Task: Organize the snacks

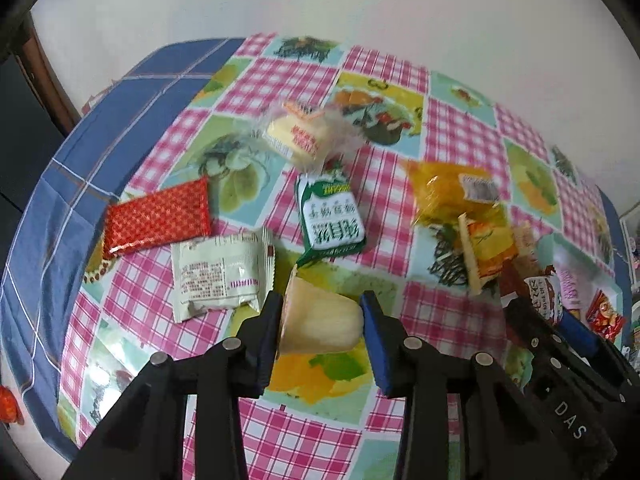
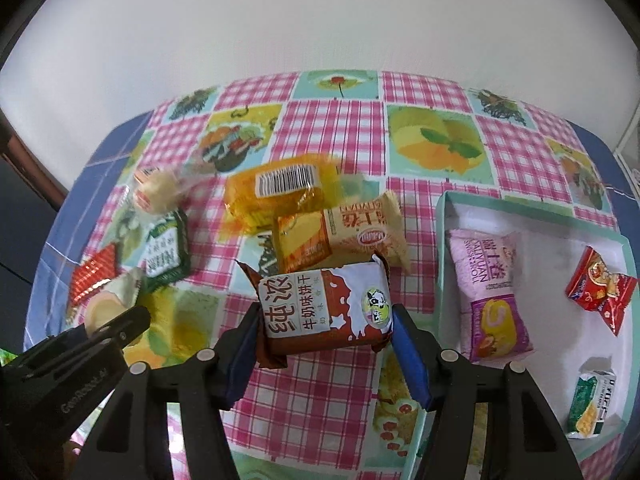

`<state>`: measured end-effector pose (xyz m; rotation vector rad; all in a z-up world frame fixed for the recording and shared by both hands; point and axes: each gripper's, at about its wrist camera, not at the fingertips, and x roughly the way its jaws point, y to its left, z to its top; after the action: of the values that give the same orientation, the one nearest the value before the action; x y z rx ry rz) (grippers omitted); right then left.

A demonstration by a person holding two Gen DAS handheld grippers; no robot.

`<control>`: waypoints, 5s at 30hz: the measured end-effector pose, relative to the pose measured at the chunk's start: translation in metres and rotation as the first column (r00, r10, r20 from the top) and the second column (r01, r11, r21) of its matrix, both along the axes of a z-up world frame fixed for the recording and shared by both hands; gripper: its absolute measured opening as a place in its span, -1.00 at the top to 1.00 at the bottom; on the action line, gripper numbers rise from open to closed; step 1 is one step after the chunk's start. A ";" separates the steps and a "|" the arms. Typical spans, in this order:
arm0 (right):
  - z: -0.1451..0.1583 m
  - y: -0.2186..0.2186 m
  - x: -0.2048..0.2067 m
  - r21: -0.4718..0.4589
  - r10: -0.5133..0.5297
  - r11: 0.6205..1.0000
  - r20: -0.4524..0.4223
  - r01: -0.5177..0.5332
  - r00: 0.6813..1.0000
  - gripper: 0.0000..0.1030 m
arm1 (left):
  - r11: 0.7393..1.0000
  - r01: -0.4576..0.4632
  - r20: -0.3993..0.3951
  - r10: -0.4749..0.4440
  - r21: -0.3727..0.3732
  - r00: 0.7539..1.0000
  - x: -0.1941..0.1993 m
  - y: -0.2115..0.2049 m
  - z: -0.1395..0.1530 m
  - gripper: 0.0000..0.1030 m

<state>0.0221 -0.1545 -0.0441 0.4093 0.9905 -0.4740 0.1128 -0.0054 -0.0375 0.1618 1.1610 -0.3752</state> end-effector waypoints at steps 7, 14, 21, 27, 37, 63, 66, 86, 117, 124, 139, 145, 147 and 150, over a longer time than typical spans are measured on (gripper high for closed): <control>0.023 -0.004 -0.011 0.015 -0.024 1.000 0.053 0.024 0.998 -0.27 | 1.000 0.005 0.057 -0.003 -0.031 0.998 -0.006 -0.006 0.023 0.21; 0.031 -0.007 -0.018 0.017 -0.031 0.999 0.055 0.030 0.998 -0.27 | 0.999 0.023 0.075 -0.020 -0.040 0.997 -0.016 -0.016 0.031 0.21; 0.029 -0.029 -0.036 0.027 -0.089 0.996 0.040 0.088 0.995 -0.27 | 0.997 0.070 0.079 -0.066 -0.040 0.995 -0.036 -0.039 0.032 0.21; 0.027 -0.062 -0.065 0.025 -0.189 0.982 0.015 0.189 0.982 -0.27 | 0.987 0.156 0.093 -0.153 -0.027 0.984 -0.063 -0.075 0.033 0.21; 0.029 -0.120 -0.127 0.018 -0.356 0.934 -0.004 0.356 0.935 -0.27 | 0.940 0.341 0.137 -0.339 0.003 0.931 -0.128 -0.139 0.036 0.21; 0.003 -0.180 -0.198 0.057 -0.506 0.859 -0.050 0.508 0.861 -0.27 | 0.844 0.535 0.108 -0.536 0.042 0.837 -0.197 -0.208 -0.002 0.21; 0.003 -0.179 -0.195 0.054 -0.500 0.863 -0.052 0.502 0.864 -0.27 | 0.843 0.536 0.098 -0.536 0.031 0.838 -0.197 -0.210 -0.005 0.20; 0.045 -0.166 -0.190 0.015 -0.478 0.878 -0.024 0.478 0.878 -0.47 | 0.884 0.466 0.124 -0.458 -0.035 0.880 -0.174 -0.189 0.040 -0.18; 0.038 -0.101 -0.126 -0.033 -0.277 0.961 -0.096 0.275 0.956 -0.47 | 0.984 0.175 0.093 -0.173 -0.016 0.981 -0.080 -0.106 0.039 -0.34; 0.033 -0.100 -0.125 -0.033 -0.285 0.958 -0.095 0.283 0.954 -0.71 | 0.989 0.148 0.115 -0.147 -0.005 0.982 -0.077 -0.102 0.037 -0.86; 0.031 -0.099 -0.124 -0.046 -0.286 0.958 -0.074 0.283 0.955 -1.00 | 0.989 0.145 0.130 -0.147 0.029 0.981 -0.075 -0.098 0.031 -0.87; 0.032 -0.094 -0.119 -0.056 -0.284 0.958 -0.058 0.281 0.957 -1.00 | 0.992 0.120 0.140 -0.123 0.025 0.982 -0.069 -0.090 0.031 -0.87; 0.031 -0.092 -0.116 -0.051 -0.280 0.959 -0.062 0.277 0.958 -1.00 | 0.994 0.106 0.139 -0.109 0.026 0.984 -0.065 -0.085 0.030 -0.87; 0.028 -0.085 -0.107 -0.041 -0.264 0.964 -0.068 0.262 0.962 -1.00 | 0.997 0.077 0.128 -0.078 0.020 0.989 -0.057 -0.074 0.029 -0.87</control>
<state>-0.0854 -0.2392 -0.0158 0.5009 1.0018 -0.7485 0.0562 -0.0792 -0.0085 0.2411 1.0323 -0.4189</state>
